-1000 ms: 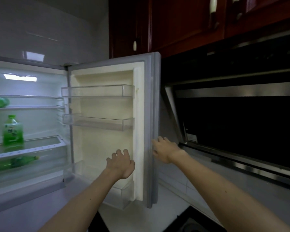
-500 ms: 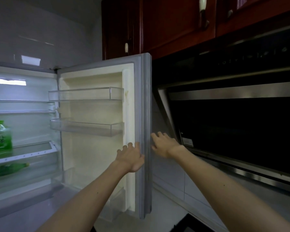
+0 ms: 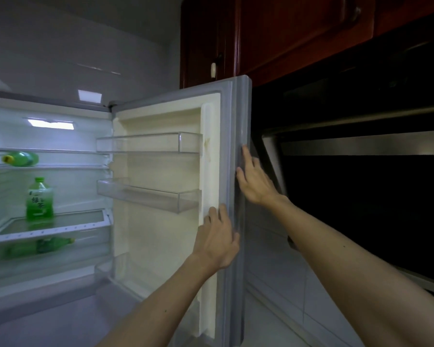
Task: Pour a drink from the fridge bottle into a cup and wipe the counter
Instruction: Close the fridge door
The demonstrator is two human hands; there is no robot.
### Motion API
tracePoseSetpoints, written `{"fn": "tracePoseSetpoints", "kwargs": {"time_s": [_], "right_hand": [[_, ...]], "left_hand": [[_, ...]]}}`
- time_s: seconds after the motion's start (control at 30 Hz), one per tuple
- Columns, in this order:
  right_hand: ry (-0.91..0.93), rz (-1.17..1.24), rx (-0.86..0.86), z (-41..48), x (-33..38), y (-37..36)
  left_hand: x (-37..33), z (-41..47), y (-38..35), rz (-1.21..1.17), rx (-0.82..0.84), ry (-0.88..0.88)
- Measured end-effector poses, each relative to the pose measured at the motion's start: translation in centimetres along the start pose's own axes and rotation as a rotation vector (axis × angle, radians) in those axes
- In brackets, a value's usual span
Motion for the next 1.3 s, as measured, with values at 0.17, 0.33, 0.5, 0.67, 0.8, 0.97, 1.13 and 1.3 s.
{"fn": "tracePoseSetpoints", "kwargs": {"time_s": [0.17, 0.33, 0.5, 0.67, 0.8, 0.97, 1.13, 1.3], "right_hand": [[0.016, 0.108, -0.111, 1.8, -0.4, 0.5], [0.012, 0.139, -0.151, 2.5, -0.3, 0.6], [0.021, 0.134, -0.192, 2.0, 0.8, 0.6], [0.064, 0.108, -0.262, 1.4, 3.4, 0.8], [0.127, 0.049, -0.309, 0.9, 6.0, 1.0], [0.193, -0.016, -0.371, 0.4, 10.6, 1.0], [0.260, 0.029, -0.418, 0.2, 16.2, 0.3], [0.319, 0.068, -0.459, 0.1, 22.8, -0.6]], "left_hand": [[-0.9, 0.0, -0.3, -0.011, -0.058, 0.017], [-1.3, 0.0, -0.2, -0.041, -0.056, 0.034], [-1.5, -0.6, 0.9, -0.070, -0.060, 0.055], [-0.2, -2.1, 2.6, -0.068, -0.121, 0.074], [1.1, -3.8, 4.5, -0.047, -0.166, 0.080], [3.9, -5.9, 7.5, -0.052, -0.198, 0.099], [7.2, -8.0, 11.2, -0.058, -0.221, 0.164], [11.7, -9.8, 14.4, -0.056, -0.242, 0.262]]}}
Point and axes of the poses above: each hand's wrist, its own z-axis towards the middle knuckle, its own y-axis out of the back of the hand, x = y × z, the point moved 7 cm from there along z, towards the middle knuckle, and after that the axes turned 14 degrees about y, right-handed, at the moved point
